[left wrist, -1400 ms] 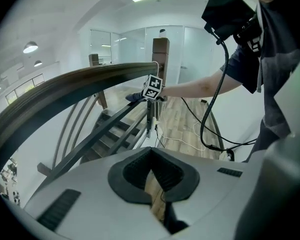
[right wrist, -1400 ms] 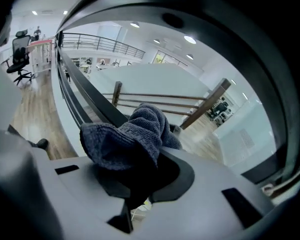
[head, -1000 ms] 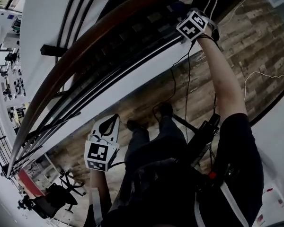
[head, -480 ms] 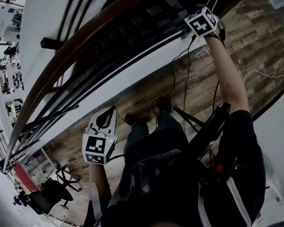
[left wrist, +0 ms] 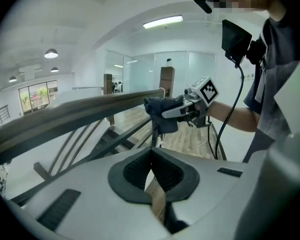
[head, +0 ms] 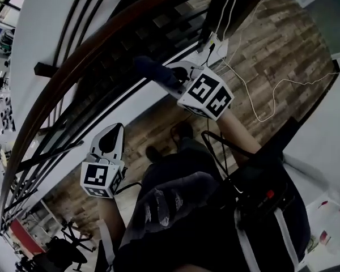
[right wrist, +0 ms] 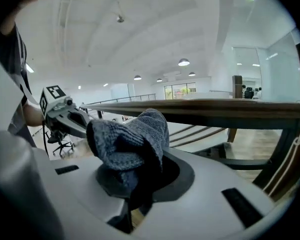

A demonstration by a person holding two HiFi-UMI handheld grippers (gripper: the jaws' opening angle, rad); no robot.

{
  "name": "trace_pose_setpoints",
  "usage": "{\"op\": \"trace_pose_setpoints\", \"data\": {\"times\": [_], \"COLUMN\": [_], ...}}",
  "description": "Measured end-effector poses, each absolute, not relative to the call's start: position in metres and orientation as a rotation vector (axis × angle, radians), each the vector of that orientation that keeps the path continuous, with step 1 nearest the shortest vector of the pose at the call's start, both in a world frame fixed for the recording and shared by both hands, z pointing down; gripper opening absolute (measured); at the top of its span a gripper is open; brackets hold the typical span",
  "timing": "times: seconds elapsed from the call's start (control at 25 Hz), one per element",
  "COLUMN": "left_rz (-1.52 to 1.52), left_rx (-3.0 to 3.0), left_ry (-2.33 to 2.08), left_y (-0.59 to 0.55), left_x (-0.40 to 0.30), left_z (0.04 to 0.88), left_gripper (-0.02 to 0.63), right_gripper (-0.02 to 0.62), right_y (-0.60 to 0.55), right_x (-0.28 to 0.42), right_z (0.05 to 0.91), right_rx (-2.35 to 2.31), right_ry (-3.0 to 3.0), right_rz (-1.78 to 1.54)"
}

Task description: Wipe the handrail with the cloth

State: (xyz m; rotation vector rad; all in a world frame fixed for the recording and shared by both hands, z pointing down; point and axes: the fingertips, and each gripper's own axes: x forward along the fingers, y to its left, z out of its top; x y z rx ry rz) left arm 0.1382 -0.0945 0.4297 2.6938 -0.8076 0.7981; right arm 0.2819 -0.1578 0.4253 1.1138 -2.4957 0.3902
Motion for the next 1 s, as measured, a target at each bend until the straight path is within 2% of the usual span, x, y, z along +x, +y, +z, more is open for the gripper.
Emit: {"op": "trace_pose_setpoints", "data": {"times": [0.16,0.32,0.6,0.76,1.0], "left_rz": [0.715,0.606,0.483,0.505,0.508], "left_rx": [2.800,2.821,2.817,2.851,2.853], "left_ry": [-0.741,-0.784,-0.831,-0.790,-0.772], "left_y": [-0.084,-0.059,-0.036,-0.020,0.012], "left_x": [0.116,0.055,-0.042,-0.069,-0.053], "left_z": [0.403,0.386,0.357,0.362,0.361], "left_gripper": [0.008,0.008,0.008,0.008,0.008], "right_gripper": [0.040,0.040,0.039,0.040,0.040], "right_y": [-0.126,-0.086,-0.038,-0.019,0.031], "right_x": [0.213,0.147,0.026,0.002,0.012], "right_z": [0.400,0.381,0.358,0.348,0.349], "right_rx": [1.051,0.979,0.742,0.776,0.825], "right_ry": [-2.546,-2.589,-2.838,-2.937,-2.980], "right_rz": [0.370,0.382,0.872,1.099,1.261]}}
